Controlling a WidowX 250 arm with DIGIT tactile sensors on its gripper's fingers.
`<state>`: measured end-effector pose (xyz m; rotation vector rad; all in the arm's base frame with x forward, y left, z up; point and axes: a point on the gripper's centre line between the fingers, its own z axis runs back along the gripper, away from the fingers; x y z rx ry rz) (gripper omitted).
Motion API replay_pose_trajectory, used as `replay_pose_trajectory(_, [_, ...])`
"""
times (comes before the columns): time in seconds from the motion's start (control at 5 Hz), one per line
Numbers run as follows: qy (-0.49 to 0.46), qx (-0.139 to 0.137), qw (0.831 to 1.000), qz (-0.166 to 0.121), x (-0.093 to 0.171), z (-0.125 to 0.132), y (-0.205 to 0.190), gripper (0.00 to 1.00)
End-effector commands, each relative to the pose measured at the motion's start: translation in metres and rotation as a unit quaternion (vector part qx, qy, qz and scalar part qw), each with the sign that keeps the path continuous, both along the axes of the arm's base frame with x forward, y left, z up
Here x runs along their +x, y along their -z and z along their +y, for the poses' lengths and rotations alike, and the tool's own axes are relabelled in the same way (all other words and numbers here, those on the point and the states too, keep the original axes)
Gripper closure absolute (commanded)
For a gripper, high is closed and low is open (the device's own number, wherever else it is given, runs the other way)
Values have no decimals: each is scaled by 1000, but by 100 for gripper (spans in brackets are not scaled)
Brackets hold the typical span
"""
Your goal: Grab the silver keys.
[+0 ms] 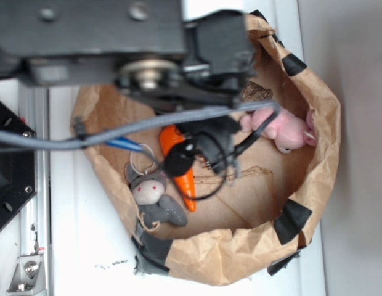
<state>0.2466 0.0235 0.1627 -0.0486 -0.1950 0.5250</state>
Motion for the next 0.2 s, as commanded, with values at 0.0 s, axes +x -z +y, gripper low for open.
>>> replay_pose_trajectory(0.0, [28,-15,999,-23,-4,1,-8,100])
